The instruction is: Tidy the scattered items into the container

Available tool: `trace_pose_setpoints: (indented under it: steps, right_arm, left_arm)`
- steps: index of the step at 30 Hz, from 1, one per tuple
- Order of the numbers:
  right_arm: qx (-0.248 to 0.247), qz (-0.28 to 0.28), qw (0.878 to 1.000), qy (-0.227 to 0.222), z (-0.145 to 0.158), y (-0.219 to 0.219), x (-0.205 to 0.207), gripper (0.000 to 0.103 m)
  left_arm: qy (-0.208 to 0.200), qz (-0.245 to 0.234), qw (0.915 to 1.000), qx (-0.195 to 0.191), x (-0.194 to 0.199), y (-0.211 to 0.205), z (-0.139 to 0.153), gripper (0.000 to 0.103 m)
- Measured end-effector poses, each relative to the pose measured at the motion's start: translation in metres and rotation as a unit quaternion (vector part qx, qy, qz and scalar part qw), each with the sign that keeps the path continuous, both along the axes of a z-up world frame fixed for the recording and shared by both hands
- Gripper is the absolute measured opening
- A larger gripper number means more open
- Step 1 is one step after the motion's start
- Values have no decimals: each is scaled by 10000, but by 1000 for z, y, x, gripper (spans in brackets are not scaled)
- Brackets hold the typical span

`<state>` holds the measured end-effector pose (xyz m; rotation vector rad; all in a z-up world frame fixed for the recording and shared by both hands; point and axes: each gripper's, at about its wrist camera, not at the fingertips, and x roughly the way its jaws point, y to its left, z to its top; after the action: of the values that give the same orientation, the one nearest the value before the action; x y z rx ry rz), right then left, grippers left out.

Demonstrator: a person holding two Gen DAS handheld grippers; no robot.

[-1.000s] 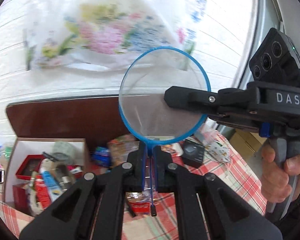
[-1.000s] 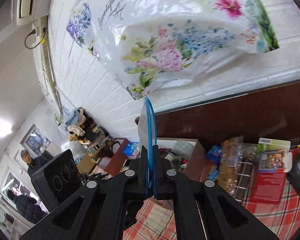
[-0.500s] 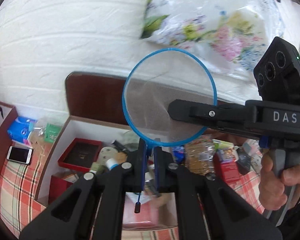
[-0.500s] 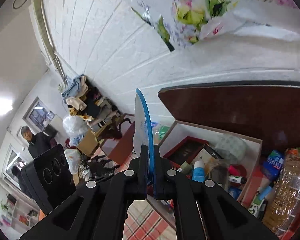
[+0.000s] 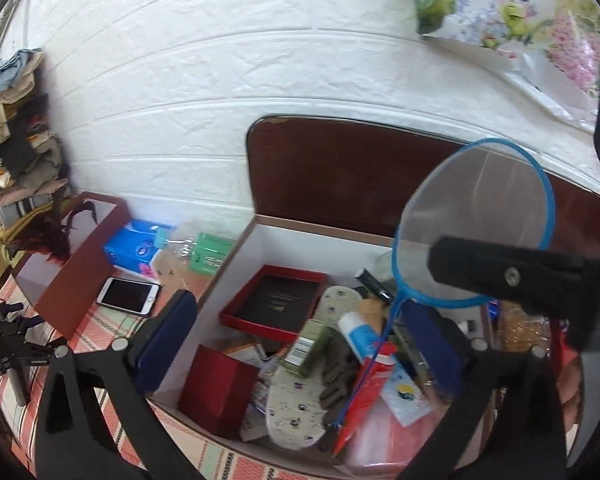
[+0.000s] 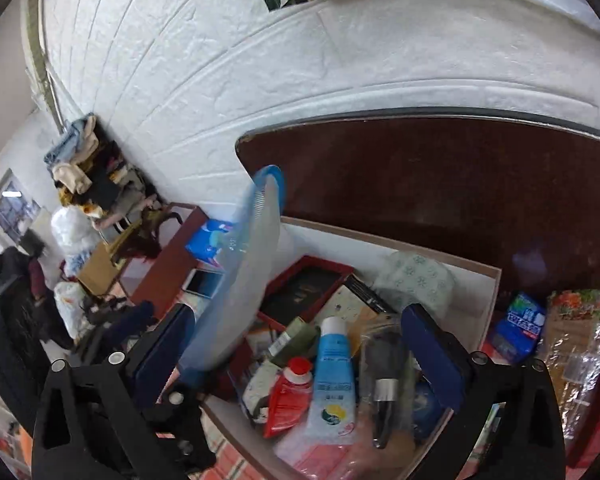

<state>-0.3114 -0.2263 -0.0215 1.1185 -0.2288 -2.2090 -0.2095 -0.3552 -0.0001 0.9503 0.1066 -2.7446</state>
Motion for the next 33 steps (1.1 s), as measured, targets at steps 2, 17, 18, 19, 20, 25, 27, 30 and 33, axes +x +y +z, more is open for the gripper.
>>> trace_pose_setpoints:
  steps: [2,17,18,19,20,25,27,30,33]
  right_arm:
    - [0,95,9997,-204,-4,1,-2,103]
    - [37,-251,9997,19,18,25,9,103]
    - [9,-265,9996,49,19,28,12,103]
    - [-20,-283,9996,79,21,32,15,103]
    - [-24,-291,9995,105,24,35,19,103]
    - [25,-416,9988,256,38,60,44,103]
    - [149,-538,9980,312,42,71,58,103]
    - [492,-745,9946,524,44,93,91,103]
    - [708,-948,9910,633,41,114,118,103]
  left_arm:
    - [-75,219,9997,-31,0,-8,-2,103]
    - [-32,649,9979,76,23,-31,14,103]
    - [-24,629,9980,70,25,-29,16,103]
    - [-20,626,9980,46,27,-26,17,103]
    - [-4,608,9981,17,30,-22,19,103]
    - [-28,470,9987,-172,43,11,27,103]
    - [-29,360,9992,-197,53,29,28,103]
    - [-36,216,9993,-300,74,59,29,103]
    - [-13,122,9994,-328,96,86,27,103]
